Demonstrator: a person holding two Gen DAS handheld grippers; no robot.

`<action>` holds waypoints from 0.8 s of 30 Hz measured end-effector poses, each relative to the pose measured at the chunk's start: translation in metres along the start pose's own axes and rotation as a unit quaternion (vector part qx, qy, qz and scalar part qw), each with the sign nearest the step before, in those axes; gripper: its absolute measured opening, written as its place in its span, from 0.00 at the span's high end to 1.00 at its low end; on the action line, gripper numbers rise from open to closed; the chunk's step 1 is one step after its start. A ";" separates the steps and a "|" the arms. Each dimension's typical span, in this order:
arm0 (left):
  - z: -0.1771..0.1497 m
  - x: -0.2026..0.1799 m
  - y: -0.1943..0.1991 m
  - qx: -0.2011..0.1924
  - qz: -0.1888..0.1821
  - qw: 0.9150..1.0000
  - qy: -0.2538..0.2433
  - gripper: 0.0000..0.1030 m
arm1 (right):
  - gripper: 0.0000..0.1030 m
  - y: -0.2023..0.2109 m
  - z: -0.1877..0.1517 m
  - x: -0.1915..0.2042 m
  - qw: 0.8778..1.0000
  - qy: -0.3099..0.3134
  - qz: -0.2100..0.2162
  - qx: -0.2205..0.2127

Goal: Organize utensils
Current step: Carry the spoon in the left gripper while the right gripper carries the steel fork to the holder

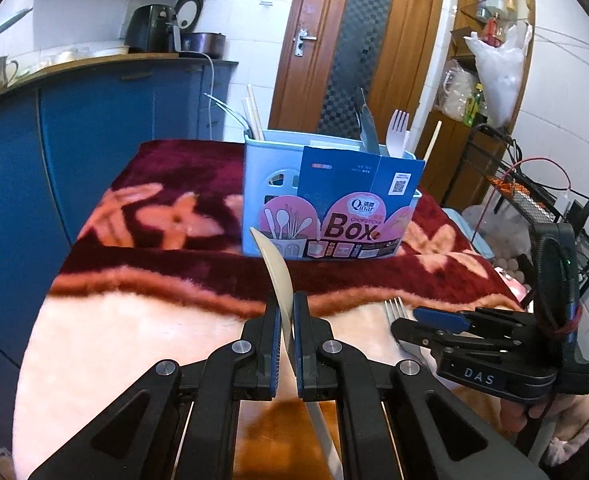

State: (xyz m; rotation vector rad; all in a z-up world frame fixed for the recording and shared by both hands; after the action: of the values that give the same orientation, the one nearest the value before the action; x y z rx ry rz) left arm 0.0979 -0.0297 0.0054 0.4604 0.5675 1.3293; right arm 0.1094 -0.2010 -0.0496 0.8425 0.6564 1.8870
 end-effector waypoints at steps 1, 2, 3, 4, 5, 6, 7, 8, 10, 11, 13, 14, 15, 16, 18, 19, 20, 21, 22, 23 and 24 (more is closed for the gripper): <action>0.000 0.000 0.000 0.000 -0.001 1.000 0.001 0.95 | 0.68 -0.001 0.001 0.001 1.000 0.002 0.001 0.000; 0.000 0.000 0.000 0.000 -0.003 1.000 0.001 0.95 | 0.69 -0.002 0.002 0.000 1.000 0.002 0.004 0.000; 0.000 0.001 0.000 0.000 -0.004 1.000 0.002 0.95 | 0.72 -0.002 0.002 0.000 1.000 0.000 0.008 -0.001; 0.000 0.001 0.000 0.000 -0.004 1.000 0.002 0.95 | 0.72 -0.002 0.003 -0.002 1.000 -0.003 0.014 -0.001; -0.001 0.001 0.000 0.000 -0.004 1.000 0.003 0.95 | 0.73 -0.003 0.005 -0.002 1.000 -0.006 0.020 -0.001; -0.001 0.000 0.000 0.000 -0.004 1.000 0.003 0.95 | 0.73 -0.004 0.005 -0.003 1.000 -0.006 0.026 0.000; -0.001 0.000 0.001 -0.001 -0.005 1.000 0.003 0.95 | 0.72 -0.004 0.006 -0.003 1.000 -0.004 0.027 0.001; -0.001 0.000 0.001 -0.001 -0.005 1.000 0.003 0.95 | 0.72 -0.005 0.007 -0.003 1.000 0.000 0.028 0.003; 0.000 -0.001 0.002 -0.001 -0.006 1.000 0.003 0.95 | 0.73 -0.006 0.007 -0.001 1.000 0.010 0.023 0.005; 0.000 -0.002 0.002 -0.002 -0.006 1.000 0.002 0.95 | 0.74 -0.007 0.007 0.000 1.000 0.015 0.019 0.006; 0.000 -0.003 0.004 -0.004 -0.007 1.000 0.001 0.95 | 0.85 -0.007 0.008 0.002 1.000 0.019 0.015 0.004; 0.000 -0.004 0.005 -0.005 -0.007 1.000 0.000 0.95 | 0.88 -0.006 0.008 0.001 1.000 0.016 0.024 0.001; 0.001 -0.005 0.006 -0.006 -0.007 1.000 0.000 0.95 | 0.90 -0.004 0.008 0.001 0.999 0.012 0.031 -0.001; 0.001 -0.005 0.007 -0.007 -0.007 1.000 -0.001 0.95 | 0.93 -0.003 0.008 0.002 0.999 0.011 0.035 -0.005; 0.003 -0.005 0.009 -0.011 -0.006 1.000 -0.001 0.95 | 0.94 0.001 0.009 0.003 0.999 0.007 0.046 -0.015; 0.003 -0.005 0.010 -0.013 -0.006 1.000 -0.001 0.95 | 0.97 0.005 0.009 0.004 0.998 0.004 0.053 -0.021; 0.004 -0.005 0.011 -0.016 -0.006 1.000 -0.001 0.95 | 0.97 0.008 0.009 0.005 0.998 0.001 0.059 -0.028; 0.005 -0.004 0.012 -0.018 -0.005 1.000 -0.001 0.95 | 0.97 0.012 0.009 0.006 0.997 0.001 0.062 -0.036; 0.005 -0.004 0.013 -0.020 -0.005 1.000 0.000 0.95 | 0.97 0.016 0.010 0.007 0.997 0.002 0.063 -0.043; 0.006 -0.004 0.014 -0.023 -0.006 1.000 0.000 0.95 | 0.97 0.019 0.010 0.008 0.997 0.001 0.064 -0.050; 0.007 -0.004 0.014 -0.026 -0.006 1.000 0.000 0.95 | 0.97 0.023 0.010 0.008 0.996 0.001 0.066 -0.057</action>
State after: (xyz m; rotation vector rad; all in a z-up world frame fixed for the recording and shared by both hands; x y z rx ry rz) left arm 0.0906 -0.0310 0.0201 0.4140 0.5346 1.3286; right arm 0.1021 -0.2022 -0.0244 0.8272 0.4989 2.0250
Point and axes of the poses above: each gripper's, at about its wrist camera, not at the fingertips, and y roughly against the way its jaws point, x to its left, z to its top, the point moved 4 cm from there along -y, roughly the way its jaws point, and after that the axes turned 6 degrees about z, right-handed, at the moved point
